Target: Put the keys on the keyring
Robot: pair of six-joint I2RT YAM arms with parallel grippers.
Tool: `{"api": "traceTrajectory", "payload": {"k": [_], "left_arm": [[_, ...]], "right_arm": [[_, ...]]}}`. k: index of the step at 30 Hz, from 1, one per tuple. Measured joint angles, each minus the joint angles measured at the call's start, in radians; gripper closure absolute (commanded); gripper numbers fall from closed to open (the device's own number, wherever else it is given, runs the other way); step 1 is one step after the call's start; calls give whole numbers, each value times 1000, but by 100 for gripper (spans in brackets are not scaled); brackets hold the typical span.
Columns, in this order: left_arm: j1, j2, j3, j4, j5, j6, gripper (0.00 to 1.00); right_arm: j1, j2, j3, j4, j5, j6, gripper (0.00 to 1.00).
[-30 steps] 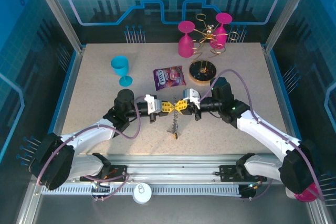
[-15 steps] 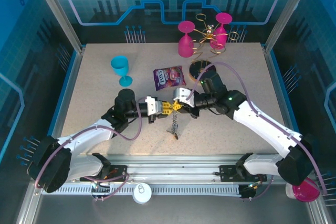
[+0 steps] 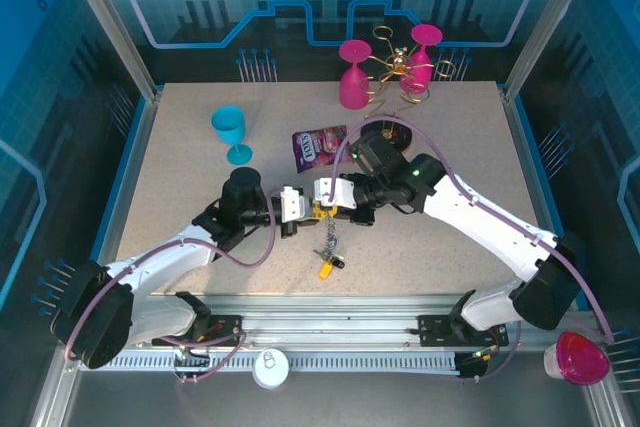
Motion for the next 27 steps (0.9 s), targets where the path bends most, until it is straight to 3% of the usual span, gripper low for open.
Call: {"api": "traceTrajectory", "payload": {"k": [1, 4, 7, 11, 16, 27], "left_arm": [[-1, 0, 0, 0, 0, 1, 100], [-1, -5, 0, 6, -4, 3, 100], [-1, -14, -12, 45, -3, -5, 100], [-1, -19, -41, 137, 7, -47, 100], [-1, -14, -64, 263, 32, -129, 100], [-1, 4, -68, 375, 65, -206, 100]], "right_arm": [[0, -3, -3, 6, 2, 2, 88], [-11, -47, -58, 74, -11, 30, 77], [-71, -143, -162, 190, -82, 80, 74], [-151, -257, -301, 345, -191, 152, 72], [-158, -290, -410, 479, -277, 194, 72], [-158, -290, -430, 602, -327, 238, 74]]}}
